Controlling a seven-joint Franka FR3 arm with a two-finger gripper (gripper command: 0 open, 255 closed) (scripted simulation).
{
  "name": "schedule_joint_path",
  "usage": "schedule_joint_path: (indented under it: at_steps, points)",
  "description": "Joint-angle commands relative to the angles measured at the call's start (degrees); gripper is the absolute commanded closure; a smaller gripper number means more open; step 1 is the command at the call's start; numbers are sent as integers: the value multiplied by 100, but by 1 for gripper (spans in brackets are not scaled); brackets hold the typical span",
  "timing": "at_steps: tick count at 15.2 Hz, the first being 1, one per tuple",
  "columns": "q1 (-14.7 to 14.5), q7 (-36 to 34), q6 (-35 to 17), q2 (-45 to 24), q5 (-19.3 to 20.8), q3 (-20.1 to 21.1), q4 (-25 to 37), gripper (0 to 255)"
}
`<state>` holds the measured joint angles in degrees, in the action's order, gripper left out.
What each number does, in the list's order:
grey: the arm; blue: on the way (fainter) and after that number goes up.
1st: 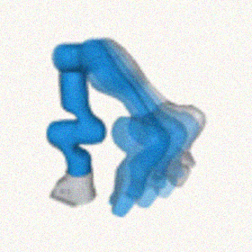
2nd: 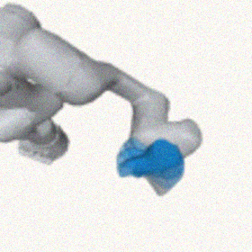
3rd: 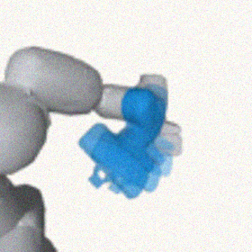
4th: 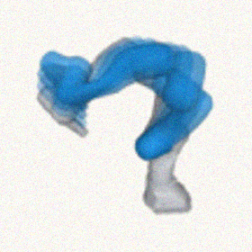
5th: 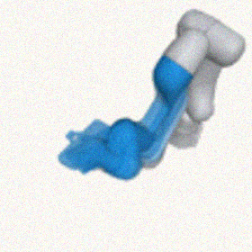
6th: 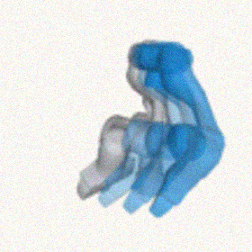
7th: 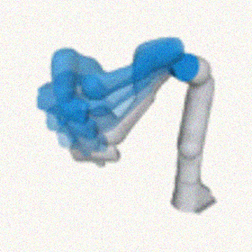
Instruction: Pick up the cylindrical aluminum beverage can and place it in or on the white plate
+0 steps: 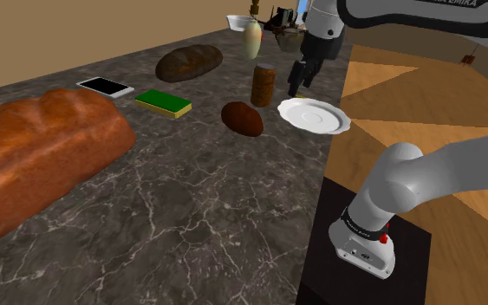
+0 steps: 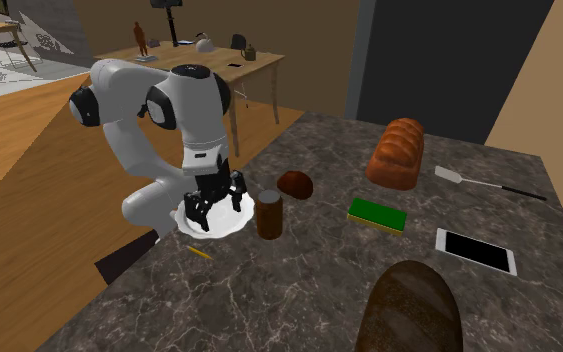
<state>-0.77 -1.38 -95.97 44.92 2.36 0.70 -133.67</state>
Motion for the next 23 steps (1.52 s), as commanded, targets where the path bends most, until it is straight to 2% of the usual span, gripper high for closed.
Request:
schedule_joint_path:
  at_steps: [1,11,19,23]
  points:
    - [0,0,0,0,0,0,0,0]
    - [-160,-806,1510,-2158,-506,559,3025,0]
    - [-173,-787,927,-1935,-527,563,2219,0]
    - [-173,-787,927,-1934,-527,563,2219,0]
